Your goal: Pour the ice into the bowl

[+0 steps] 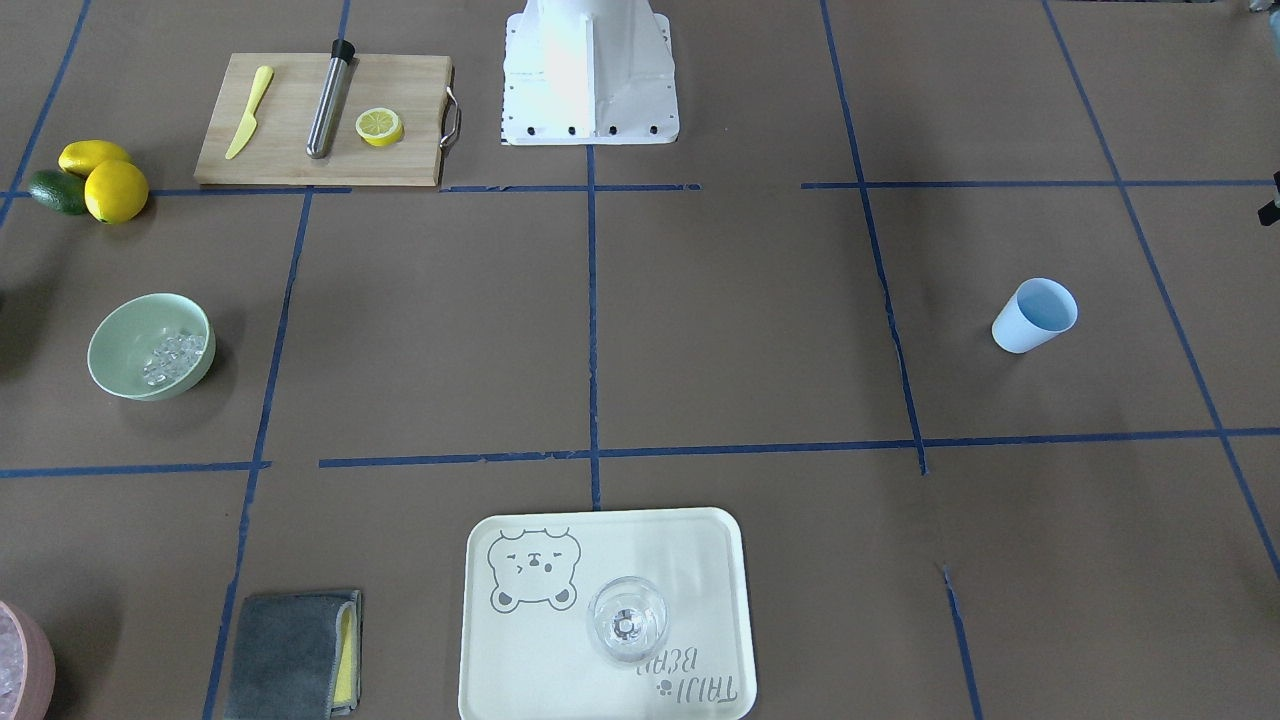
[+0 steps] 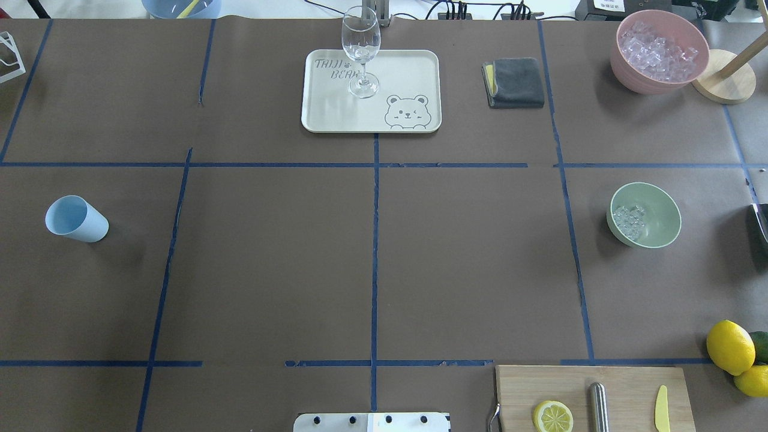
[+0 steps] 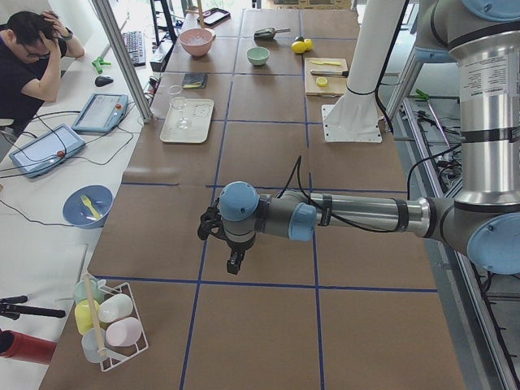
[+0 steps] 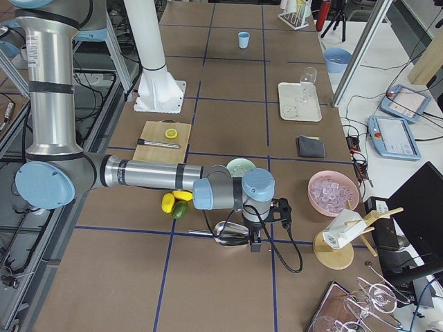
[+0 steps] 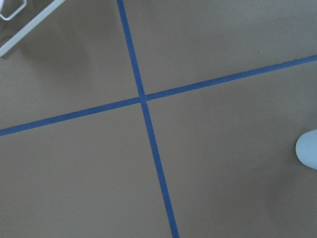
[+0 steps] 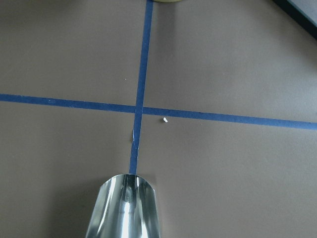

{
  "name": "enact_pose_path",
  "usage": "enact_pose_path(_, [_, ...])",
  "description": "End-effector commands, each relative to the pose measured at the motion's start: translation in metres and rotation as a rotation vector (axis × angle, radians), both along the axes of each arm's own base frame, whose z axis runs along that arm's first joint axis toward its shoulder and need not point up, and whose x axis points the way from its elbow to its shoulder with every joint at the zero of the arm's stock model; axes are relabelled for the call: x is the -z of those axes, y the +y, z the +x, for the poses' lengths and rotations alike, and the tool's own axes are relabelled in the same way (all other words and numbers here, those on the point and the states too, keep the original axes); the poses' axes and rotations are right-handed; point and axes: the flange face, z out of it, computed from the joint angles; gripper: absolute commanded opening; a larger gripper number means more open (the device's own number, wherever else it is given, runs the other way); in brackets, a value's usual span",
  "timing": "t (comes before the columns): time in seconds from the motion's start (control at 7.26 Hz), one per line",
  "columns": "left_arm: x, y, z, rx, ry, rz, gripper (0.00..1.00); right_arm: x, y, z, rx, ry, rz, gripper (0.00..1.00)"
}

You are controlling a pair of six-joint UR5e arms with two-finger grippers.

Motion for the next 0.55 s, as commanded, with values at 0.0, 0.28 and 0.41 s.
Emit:
enact_pose_path(0.0, [-0.01, 0.01, 0.001, -0.007, -0.004, -0.031, 1.0, -0.005, 0.003, 0.0, 0.002, 0.002, 0.014, 1.0])
enact_pose_path(0.28, [-0.009, 0.01, -0.001, -0.003, -0.006, -0.03, 1.0, -0.013, 0.017, -0.001, 0.001, -0.02, 0.035, 1.0])
enact_pose_path(0.41, [-0.008, 0.01, -0.002, 0.0, -0.006, -0.03, 1.0, -0.015, 0.018, -0.002, 0.002, -0.028, 0.03, 1.0])
